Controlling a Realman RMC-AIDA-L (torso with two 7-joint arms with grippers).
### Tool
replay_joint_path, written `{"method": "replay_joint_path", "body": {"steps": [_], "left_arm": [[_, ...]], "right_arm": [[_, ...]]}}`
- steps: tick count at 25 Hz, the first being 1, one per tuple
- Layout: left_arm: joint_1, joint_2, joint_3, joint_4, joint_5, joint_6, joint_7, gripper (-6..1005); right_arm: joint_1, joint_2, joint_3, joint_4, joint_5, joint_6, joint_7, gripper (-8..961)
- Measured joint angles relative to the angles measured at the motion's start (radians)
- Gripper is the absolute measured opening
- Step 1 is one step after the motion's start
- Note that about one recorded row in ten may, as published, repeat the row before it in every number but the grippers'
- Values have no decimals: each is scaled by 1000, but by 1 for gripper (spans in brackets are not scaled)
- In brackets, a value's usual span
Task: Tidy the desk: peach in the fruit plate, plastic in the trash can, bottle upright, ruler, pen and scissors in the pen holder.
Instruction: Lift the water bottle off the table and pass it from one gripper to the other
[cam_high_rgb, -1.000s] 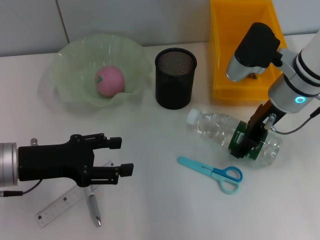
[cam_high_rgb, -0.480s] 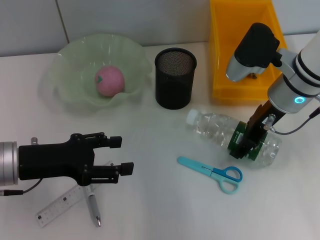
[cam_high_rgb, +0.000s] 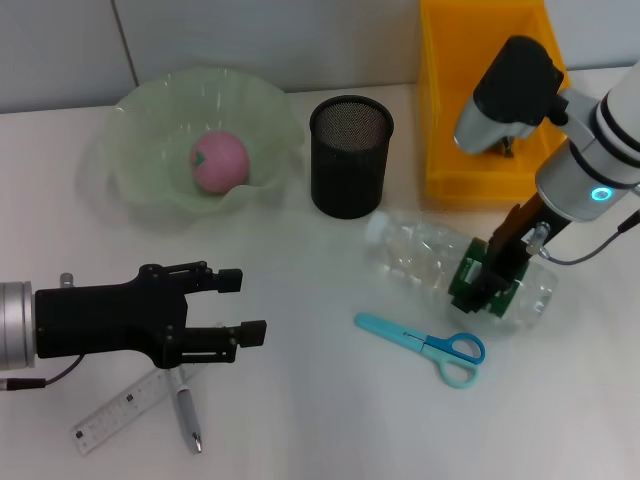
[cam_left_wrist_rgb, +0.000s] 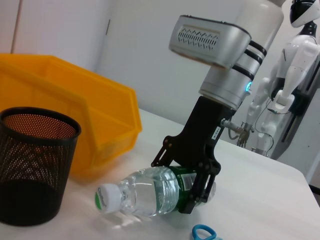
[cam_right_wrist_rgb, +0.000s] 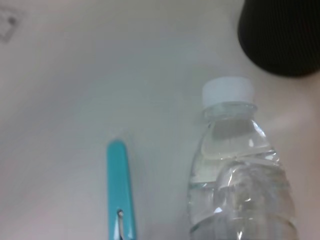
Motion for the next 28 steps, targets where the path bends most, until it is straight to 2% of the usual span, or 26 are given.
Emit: {"method": "replay_joint_path", "body": {"steps": [5, 6, 14, 17, 21, 23, 28], "left_arm": [[0, 0, -4, 0, -3, 1, 0, 813], [0, -2, -14, 0, -3, 1, 0, 813], [0, -3, -68, -4, -5, 3, 0, 812], [2, -6, -94, -6, -5, 5, 0, 812], [7, -28, -170, -8, -6, 6, 0, 812], [7, -30, -178, -8, -6, 6, 0, 812], [9, -65, -268, -9, -6, 16, -1, 813]], "right_arm": [[-55, -6, 7, -115, 125, -47, -21, 766], [-85, -7, 8, -166, 175, -55, -31, 766], [-192, -7, 54, -266, 354, -60, -138, 765], [-233, -5, 97, -272, 444, -61, -215, 765], [-294, -1, 134, -251, 583, -58, -337, 765], [-308, -1, 136, -240, 616, -54, -365, 765], [-350, 0, 170, -137, 775, -52, -518, 766]]}}
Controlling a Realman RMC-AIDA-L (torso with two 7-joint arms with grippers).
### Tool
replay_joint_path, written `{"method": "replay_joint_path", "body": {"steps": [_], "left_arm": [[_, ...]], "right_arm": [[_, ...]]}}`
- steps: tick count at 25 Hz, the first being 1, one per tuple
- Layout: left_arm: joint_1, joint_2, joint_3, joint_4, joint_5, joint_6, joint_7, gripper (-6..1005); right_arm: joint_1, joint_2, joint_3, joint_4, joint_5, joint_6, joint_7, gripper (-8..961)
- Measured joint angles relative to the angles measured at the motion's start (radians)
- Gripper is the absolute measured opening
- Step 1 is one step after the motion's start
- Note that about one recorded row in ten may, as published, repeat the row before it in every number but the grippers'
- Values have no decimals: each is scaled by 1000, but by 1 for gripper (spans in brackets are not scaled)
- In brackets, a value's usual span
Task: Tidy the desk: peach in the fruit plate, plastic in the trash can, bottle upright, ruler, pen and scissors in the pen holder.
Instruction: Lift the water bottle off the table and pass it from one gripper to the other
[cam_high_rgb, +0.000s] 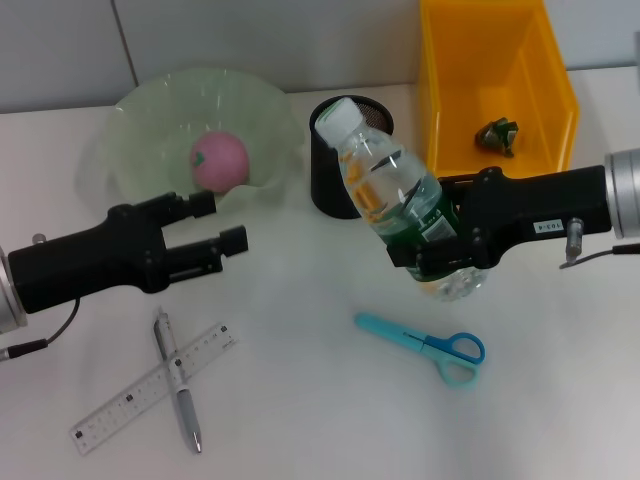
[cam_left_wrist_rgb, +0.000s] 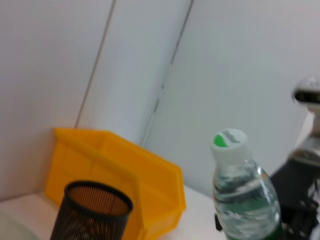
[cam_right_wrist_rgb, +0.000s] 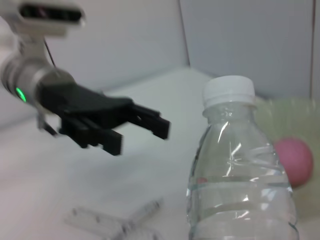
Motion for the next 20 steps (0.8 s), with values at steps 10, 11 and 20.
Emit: {"method": "replay_joint_path", "body": {"steps": [10, 11, 20], "left_arm": [[-6, -8, -37, -67, -149, 85, 20, 813], [-6, -8, -37, -67, -149, 85, 20, 813], [-40, -12, -32, -137, -209, 169, 56, 813]], "right_arm": [[-36, 1, 17, 194, 219, -39, -220, 766], [-36, 1, 17, 212, 236, -46, -239, 765], [-14, -1, 16, 354, 309, -110, -359, 765]]}}
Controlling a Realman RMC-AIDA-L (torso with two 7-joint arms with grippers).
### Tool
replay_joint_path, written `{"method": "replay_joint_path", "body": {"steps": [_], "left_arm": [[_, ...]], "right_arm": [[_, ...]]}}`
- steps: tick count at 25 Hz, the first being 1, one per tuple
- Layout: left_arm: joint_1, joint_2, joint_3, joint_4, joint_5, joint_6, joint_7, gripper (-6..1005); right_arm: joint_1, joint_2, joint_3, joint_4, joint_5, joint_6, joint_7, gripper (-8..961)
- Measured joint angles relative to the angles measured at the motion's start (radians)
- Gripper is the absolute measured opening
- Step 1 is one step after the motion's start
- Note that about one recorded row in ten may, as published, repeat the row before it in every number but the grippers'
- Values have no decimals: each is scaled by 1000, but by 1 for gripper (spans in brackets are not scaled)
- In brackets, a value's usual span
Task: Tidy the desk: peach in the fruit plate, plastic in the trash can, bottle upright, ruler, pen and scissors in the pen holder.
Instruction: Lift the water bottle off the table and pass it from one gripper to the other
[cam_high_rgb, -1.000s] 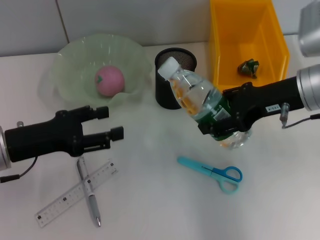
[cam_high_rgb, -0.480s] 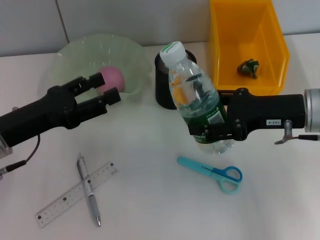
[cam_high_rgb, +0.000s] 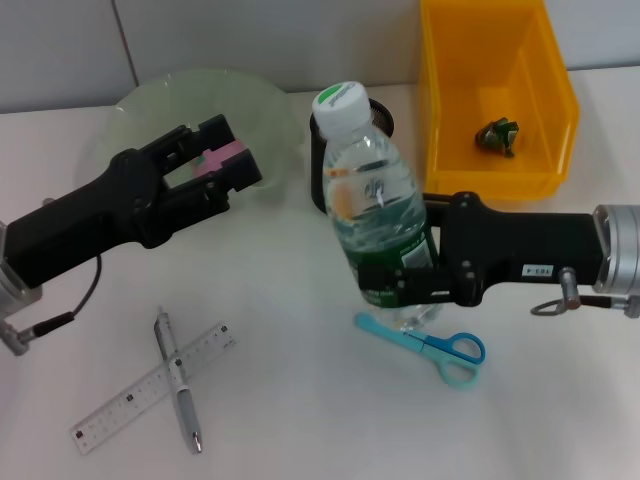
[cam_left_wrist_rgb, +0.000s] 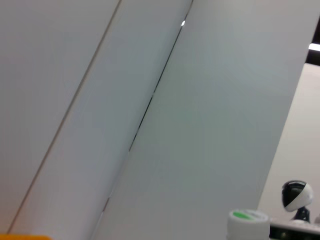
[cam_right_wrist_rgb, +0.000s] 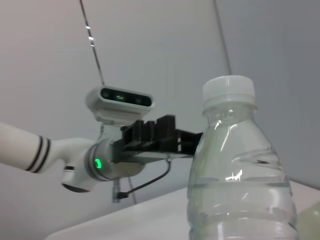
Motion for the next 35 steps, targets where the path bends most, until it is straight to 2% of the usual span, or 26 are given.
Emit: {"method": "replay_joint_path", "body": {"steps": [6, 13, 35], "left_arm": [[-33, -2, 8, -66, -11, 30, 49, 812], [-45, -4, 49, -76, -13, 73, 98, 812], [-81, -7, 55, -115, -14, 57, 125, 813]], "right_arm": [[18, 1, -6, 38, 1, -24, -25, 766], [31, 1, -12, 62, -5, -25, -28, 765], [59, 2, -44, 100, -10, -32, -29, 765]]}}
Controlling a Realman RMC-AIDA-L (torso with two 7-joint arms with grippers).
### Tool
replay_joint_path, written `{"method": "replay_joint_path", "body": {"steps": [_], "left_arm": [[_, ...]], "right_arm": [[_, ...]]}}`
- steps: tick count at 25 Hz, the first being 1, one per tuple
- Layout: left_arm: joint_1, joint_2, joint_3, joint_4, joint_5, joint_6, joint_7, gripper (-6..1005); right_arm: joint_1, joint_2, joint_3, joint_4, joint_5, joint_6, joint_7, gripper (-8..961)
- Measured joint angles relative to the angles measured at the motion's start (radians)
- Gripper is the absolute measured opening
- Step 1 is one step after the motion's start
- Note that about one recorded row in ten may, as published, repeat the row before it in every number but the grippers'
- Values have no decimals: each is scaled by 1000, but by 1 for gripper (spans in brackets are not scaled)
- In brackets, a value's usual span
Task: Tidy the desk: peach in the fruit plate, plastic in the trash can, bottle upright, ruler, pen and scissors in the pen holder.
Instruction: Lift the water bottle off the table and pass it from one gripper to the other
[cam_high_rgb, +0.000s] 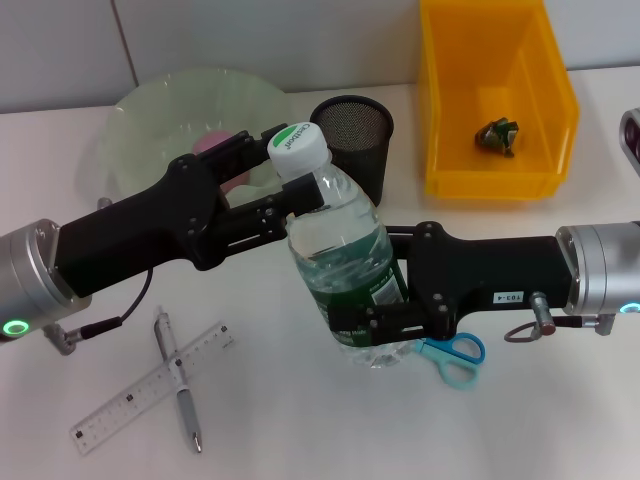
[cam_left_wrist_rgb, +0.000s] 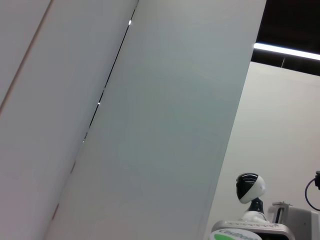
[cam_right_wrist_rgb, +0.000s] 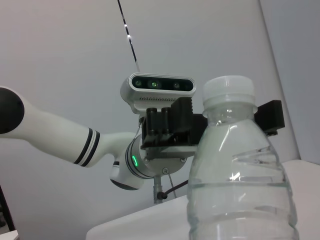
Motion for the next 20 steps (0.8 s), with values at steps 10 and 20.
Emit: {"method": "replay_joint_path", "body": {"steps": [10, 20], "left_arm": [[-10, -1, -1, -23, 5, 0, 1, 812], [-10, -1, -1, -32, 8, 8, 1, 807]], "right_arm": [[1, 0, -7, 0, 0, 3, 0, 765], [4, 0, -7, 0, 0, 4, 0, 766]]}}
